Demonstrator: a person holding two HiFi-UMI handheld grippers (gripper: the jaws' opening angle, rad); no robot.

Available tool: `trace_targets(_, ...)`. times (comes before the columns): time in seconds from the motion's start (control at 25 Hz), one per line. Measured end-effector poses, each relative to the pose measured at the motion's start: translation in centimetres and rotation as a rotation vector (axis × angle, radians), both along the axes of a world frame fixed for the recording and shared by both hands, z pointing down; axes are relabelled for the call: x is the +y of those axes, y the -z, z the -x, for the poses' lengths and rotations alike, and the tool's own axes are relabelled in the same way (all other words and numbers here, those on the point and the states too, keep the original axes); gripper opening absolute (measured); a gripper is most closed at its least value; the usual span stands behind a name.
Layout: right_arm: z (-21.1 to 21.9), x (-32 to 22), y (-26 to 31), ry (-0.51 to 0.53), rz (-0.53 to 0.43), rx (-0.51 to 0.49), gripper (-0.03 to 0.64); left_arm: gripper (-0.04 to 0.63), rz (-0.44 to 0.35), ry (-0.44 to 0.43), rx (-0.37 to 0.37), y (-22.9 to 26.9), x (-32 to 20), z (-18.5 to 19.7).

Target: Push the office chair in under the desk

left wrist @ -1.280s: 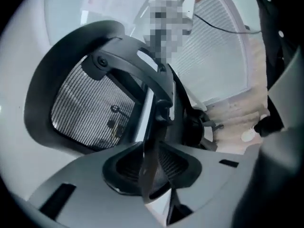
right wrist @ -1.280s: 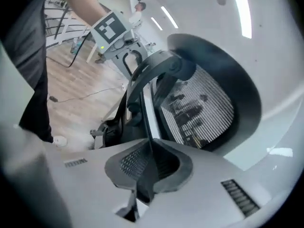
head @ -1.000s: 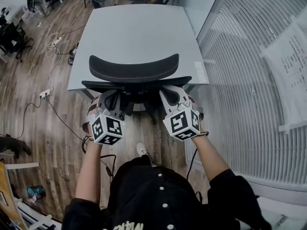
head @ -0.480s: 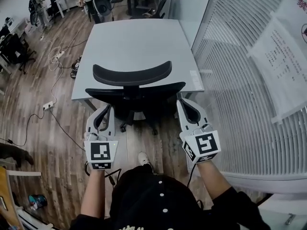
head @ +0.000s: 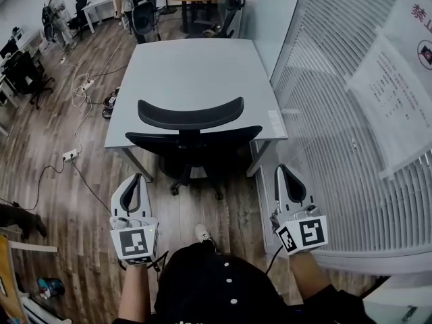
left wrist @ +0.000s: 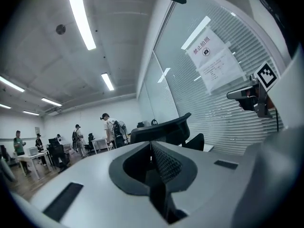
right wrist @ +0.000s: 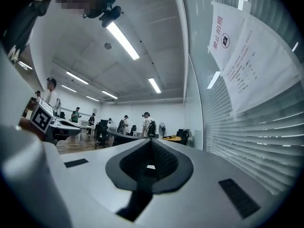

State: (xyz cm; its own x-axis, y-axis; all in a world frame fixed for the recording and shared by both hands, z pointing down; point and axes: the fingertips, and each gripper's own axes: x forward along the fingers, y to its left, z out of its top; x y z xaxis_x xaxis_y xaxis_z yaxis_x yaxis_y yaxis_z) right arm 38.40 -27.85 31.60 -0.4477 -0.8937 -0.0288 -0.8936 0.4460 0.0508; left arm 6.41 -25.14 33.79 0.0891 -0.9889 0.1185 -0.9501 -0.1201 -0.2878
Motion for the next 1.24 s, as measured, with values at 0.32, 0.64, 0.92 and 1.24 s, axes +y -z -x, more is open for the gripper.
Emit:
trace_targets(0.32,0.1,0.6,0.2,-0.013,-0.011,0.032,0.026,0.018,-0.056,0.011,0.005,1.1,0.8,-0.1)
trace_targets(0.64,1.0,0.6,0.5,-0.020,-0.009,0.020,0.026,0.018,-0.060,0.011,0.015,0.8,0.7,0.2)
trace_targets(0.92,1.9,1.1,0.4,-0.013,-0.019,0.051,0.026,0.018,-0.057,-0.013,-0.012,0.7,0.8,0.0)
trace_targets(1.24,2.4,1.3,0.4,-0.007,-0.028,0.066,0.026,0.018,-0.059,-0.014,0.015,0.6,1.0,-0.1)
